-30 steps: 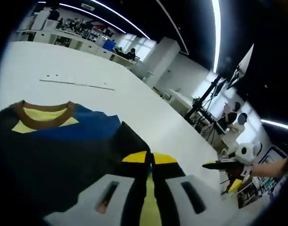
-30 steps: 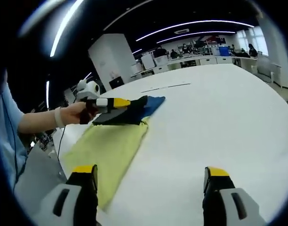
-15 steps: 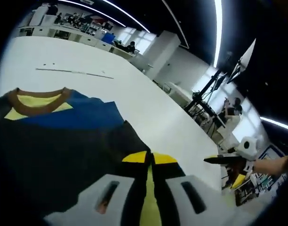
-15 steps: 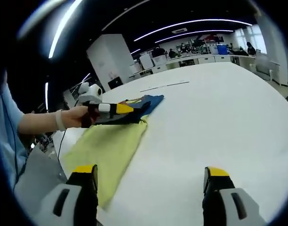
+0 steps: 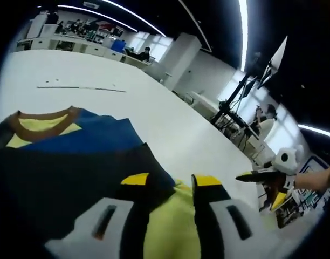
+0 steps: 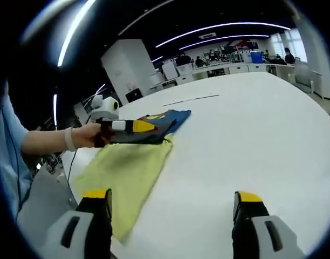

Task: Fold the garment on the visible template until the final outline fits inside the template.

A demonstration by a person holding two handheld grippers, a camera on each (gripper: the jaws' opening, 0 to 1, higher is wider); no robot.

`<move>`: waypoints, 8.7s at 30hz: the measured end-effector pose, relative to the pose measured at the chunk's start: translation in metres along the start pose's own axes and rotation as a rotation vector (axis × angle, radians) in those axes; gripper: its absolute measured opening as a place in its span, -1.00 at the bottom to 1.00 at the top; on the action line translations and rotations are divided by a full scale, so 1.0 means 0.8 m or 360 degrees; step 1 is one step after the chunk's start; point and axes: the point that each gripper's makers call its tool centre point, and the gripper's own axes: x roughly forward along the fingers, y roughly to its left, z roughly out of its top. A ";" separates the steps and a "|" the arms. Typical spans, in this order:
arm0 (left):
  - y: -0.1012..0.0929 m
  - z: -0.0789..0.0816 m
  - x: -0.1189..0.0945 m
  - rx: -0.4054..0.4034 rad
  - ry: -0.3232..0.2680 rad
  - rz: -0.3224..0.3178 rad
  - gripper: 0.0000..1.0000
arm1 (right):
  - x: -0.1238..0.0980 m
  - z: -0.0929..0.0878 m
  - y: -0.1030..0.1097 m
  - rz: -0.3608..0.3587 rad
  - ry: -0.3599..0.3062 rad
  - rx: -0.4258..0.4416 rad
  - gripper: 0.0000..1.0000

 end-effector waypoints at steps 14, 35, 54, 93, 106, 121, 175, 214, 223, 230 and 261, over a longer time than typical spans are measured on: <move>0.030 0.013 -0.029 0.0454 0.0063 0.0206 0.98 | 0.002 0.013 0.012 0.0030 -0.0021 -0.0042 0.91; 0.047 0.019 -0.102 0.0464 0.0077 0.0254 0.93 | 0.015 0.035 0.039 0.0094 -0.0021 -0.0119 0.90; 0.077 0.002 -0.204 0.0361 0.0017 0.0428 0.89 | 0.041 0.054 0.080 0.0223 -0.0002 -0.0281 0.89; 0.080 -0.062 -0.331 0.0211 0.0065 0.0543 0.79 | 0.031 0.036 0.093 0.0295 0.0090 -0.0394 0.86; 0.073 -0.123 -0.364 0.0102 0.0243 0.0477 0.53 | 0.011 -0.016 0.087 0.0275 0.0234 -0.0379 0.76; 0.034 -0.193 -0.400 -0.0083 0.0471 0.0373 -0.14 | 0.000 -0.051 0.089 0.0286 0.0315 -0.0315 0.19; -0.016 -0.221 -0.434 -0.0574 0.0380 0.0208 -1.00 | -0.034 -0.078 0.108 0.0411 0.0441 0.0226 -1.00; 0.030 -0.048 -0.438 -0.0564 -0.0152 0.0121 -1.00 | -0.020 0.078 0.147 0.0586 0.0109 0.0413 -1.00; 0.088 0.018 -0.384 -0.0563 -0.0290 0.0132 -1.00 | 0.054 0.172 0.087 0.0535 -0.0100 0.0510 -1.00; 0.128 0.049 -0.362 -0.0530 -0.0319 0.0191 -1.00 | 0.096 0.215 0.053 0.0457 -0.0158 0.0473 -1.00; 0.249 -0.003 -0.297 -0.0770 -0.0286 0.0469 -1.00 | 0.222 0.158 -0.047 0.0127 0.0043 0.0523 -1.00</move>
